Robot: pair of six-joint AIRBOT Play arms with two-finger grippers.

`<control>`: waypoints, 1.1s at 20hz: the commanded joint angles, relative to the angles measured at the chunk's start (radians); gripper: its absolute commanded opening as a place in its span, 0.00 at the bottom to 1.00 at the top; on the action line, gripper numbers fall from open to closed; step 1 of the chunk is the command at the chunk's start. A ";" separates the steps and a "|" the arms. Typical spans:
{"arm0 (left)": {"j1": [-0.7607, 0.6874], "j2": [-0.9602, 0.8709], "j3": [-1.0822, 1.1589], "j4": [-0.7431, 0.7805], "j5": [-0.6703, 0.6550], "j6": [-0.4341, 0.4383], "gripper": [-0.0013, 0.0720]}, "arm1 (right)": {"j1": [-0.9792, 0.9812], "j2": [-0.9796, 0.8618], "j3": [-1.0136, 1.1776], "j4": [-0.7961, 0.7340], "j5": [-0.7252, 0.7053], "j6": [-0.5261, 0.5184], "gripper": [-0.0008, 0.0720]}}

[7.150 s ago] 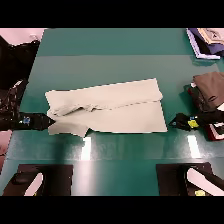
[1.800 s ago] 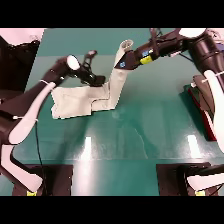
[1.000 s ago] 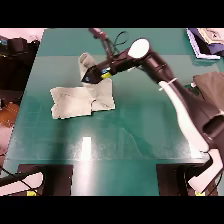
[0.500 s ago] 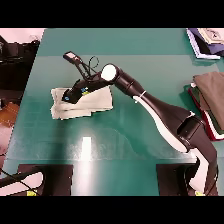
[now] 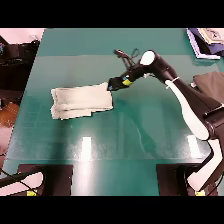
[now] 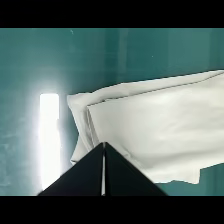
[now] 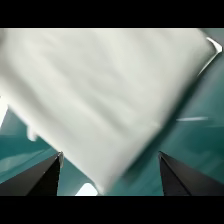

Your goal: Fold the shirts.

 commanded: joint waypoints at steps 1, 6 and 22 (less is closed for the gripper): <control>0.001 0.001 0.000 -0.026 -0.001 0.000 0.05 | -0.089 -0.048 -0.096 0.155 0.006 0.066 0.94; 0.001 0.001 0.000 -0.058 -0.003 0.000 0.05 | -0.022 -0.183 -0.037 0.268 -0.006 0.068 0.94; 0.001 0.001 0.000 -0.064 -0.069 0.043 0.05 | -0.064 -0.065 0.208 0.013 0.021 0.014 0.02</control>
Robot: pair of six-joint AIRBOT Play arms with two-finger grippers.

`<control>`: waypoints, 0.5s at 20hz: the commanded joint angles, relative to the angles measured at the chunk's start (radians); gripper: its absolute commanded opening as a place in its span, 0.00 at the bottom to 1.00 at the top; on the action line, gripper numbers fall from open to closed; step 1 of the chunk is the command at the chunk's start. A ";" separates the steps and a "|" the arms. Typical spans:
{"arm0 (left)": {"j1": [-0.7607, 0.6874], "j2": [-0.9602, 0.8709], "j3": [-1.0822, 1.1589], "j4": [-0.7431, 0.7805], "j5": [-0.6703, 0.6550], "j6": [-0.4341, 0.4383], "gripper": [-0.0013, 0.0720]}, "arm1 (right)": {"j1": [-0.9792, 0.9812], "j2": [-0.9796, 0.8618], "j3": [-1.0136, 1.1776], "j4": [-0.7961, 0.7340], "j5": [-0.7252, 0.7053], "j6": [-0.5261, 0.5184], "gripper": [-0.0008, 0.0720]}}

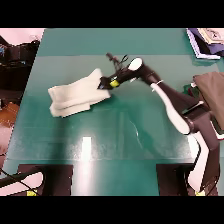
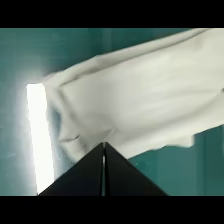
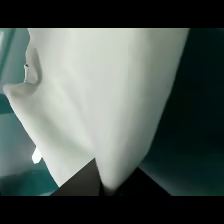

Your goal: Fold the shirts.

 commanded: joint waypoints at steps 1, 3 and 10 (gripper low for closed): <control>0.001 0.000 0.000 -0.013 -0.008 0.013 0.05 | -0.164 0.122 0.022 -0.175 0.126 -0.006 0.02; 0.001 0.000 0.000 -0.031 -0.008 0.013 0.05 | -0.300 0.198 0.022 -0.259 0.163 -0.006 0.03; 0.001 0.000 0.000 -0.106 -0.013 0.012 0.05 | -0.771 0.327 0.022 -0.287 0.070 -0.006 0.02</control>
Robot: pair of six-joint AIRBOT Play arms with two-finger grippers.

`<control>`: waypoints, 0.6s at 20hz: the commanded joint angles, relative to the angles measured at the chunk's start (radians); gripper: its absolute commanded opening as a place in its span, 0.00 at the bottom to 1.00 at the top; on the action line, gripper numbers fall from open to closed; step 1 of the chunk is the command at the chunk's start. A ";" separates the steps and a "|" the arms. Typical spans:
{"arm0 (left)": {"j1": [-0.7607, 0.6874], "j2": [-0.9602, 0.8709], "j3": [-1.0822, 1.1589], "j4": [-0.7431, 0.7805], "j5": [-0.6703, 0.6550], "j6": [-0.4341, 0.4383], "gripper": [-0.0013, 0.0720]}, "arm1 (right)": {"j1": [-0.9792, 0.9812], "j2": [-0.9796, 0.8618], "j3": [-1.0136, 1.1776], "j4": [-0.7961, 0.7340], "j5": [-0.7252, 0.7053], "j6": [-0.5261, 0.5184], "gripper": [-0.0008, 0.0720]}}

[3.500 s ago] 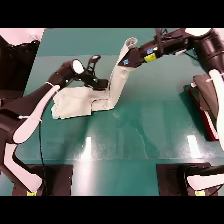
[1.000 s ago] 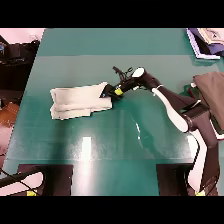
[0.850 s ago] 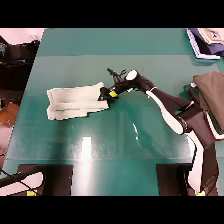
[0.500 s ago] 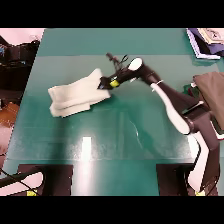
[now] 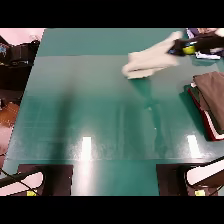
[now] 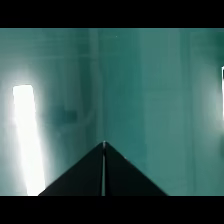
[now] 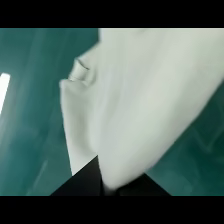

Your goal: Fold the shirts.

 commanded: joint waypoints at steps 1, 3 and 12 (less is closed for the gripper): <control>0.001 0.000 0.000 -0.050 -0.009 0.001 0.05 | -0.222 0.038 0.001 -0.018 -0.047 0.000 0.02; 0.000 0.000 0.000 -0.068 -0.022 0.000 0.05 | -0.302 0.038 0.002 -0.018 -0.065 -0.001 0.02; 0.000 0.000 0.000 -0.079 -0.006 -0.022 0.05 | -0.432 0.085 0.075 0.105 -0.144 -0.093 0.02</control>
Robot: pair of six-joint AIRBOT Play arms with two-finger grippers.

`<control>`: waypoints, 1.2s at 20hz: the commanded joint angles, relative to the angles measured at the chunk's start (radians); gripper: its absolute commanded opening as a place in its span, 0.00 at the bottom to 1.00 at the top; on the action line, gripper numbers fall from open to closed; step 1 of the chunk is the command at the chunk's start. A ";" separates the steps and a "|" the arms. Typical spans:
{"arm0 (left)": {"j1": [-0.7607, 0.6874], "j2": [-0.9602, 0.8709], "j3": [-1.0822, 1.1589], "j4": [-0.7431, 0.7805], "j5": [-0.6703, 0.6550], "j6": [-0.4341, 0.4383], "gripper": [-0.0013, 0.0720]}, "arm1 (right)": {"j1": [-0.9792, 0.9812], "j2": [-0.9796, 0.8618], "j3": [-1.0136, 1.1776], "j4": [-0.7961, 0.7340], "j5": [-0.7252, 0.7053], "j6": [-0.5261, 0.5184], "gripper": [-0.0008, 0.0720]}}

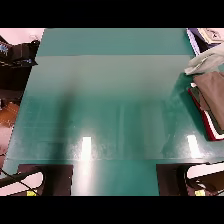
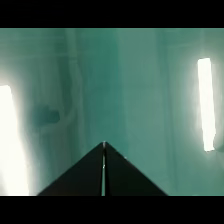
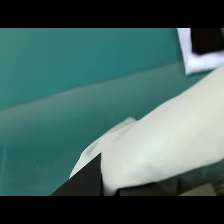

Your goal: Fold the shirts.

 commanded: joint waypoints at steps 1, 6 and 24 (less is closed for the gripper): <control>0.000 0.000 0.000 -0.004 0.008 -0.008 0.05 | -0.045 0.060 -0.016 0.064 -0.059 -0.033 0.02; 0.000 0.000 0.000 -0.003 0.014 -0.003 0.05 | -0.097 0.189 -0.056 0.063 0.006 -0.047 0.02; 0.000 0.000 0.000 -0.004 0.024 0.095 0.05 | -0.171 0.303 -0.056 -0.651 0.670 0.272 0.47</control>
